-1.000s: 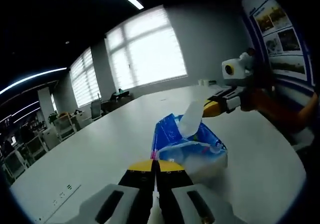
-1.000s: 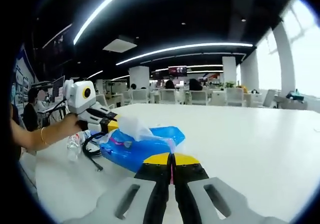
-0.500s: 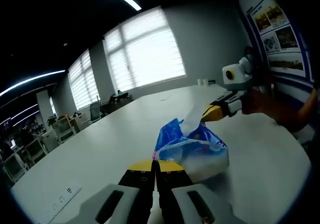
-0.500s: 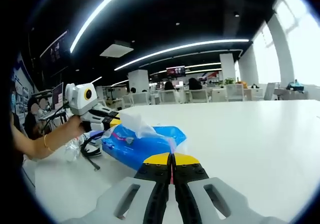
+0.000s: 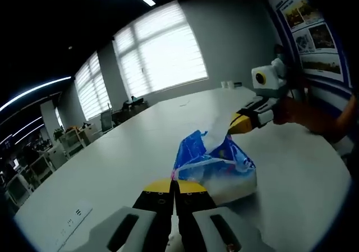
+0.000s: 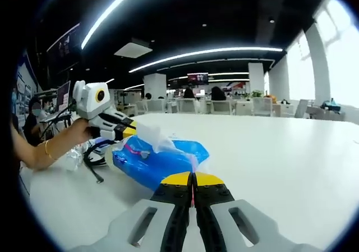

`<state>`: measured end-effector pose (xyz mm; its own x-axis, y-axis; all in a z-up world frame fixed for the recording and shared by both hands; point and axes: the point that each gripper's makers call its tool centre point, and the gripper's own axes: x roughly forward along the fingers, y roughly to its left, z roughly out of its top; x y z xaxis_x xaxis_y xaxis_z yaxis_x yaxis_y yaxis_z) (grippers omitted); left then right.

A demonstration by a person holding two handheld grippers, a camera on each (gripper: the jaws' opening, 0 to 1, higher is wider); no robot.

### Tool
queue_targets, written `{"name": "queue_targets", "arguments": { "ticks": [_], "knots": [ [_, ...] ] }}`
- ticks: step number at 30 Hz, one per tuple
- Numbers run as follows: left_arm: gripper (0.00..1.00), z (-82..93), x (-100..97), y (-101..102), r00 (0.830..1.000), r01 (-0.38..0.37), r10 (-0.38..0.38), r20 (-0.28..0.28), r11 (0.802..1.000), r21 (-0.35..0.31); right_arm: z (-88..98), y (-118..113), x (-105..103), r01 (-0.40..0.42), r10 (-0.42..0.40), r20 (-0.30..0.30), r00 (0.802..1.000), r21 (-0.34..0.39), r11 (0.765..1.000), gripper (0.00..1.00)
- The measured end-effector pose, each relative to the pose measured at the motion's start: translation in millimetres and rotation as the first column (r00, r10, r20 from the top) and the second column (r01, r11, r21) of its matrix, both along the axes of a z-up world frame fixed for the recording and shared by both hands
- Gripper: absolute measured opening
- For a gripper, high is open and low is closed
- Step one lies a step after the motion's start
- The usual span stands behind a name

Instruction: Arrange the tabletop items into an orderly group along one side of the table until the central work area is clear of visible clutter.

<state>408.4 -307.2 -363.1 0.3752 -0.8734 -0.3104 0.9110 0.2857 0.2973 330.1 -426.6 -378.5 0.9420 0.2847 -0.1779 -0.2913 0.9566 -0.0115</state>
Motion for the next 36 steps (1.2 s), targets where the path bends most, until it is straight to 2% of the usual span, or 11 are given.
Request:
{"name": "queue_targets", "arguments": {
  "ticks": [7,15,25,29,36],
  "knots": [
    [0.0,-4.2,4.9,5,0.999,-0.036,0.036,-0.016,0.999,0.015,-3.2,4,2,-0.015,0.015,0.001,1.0,0.001,1.0,0.0],
    [0.0,-13.4,4.9,5,0.999,-0.034,0.034,-0.012,0.998,0.049,-10.7,2,3,-0.011,0.01,-0.017,1.0,-0.029,1.0,0.0],
    [0.0,-12.3,10.9,12,0.998,-0.064,0.065,-0.028,0.997,0.033,-16.0,8,3,-0.028,0.027,-0.033,0.999,-0.04,0.999,0.0],
    [0.0,-1.3,11.9,16,0.997,-0.067,0.067,-0.028,0.998,-0.004,-23.0,10,4,-0.03,0.027,-0.055,0.998,-0.044,0.999,0.0],
    [0.0,16.6,10.8,20,0.997,-0.073,0.072,-0.028,0.996,-0.056,-23.5,13,4,-0.039,0.037,-0.058,0.998,-0.035,0.999,0.0]
  ]
}}
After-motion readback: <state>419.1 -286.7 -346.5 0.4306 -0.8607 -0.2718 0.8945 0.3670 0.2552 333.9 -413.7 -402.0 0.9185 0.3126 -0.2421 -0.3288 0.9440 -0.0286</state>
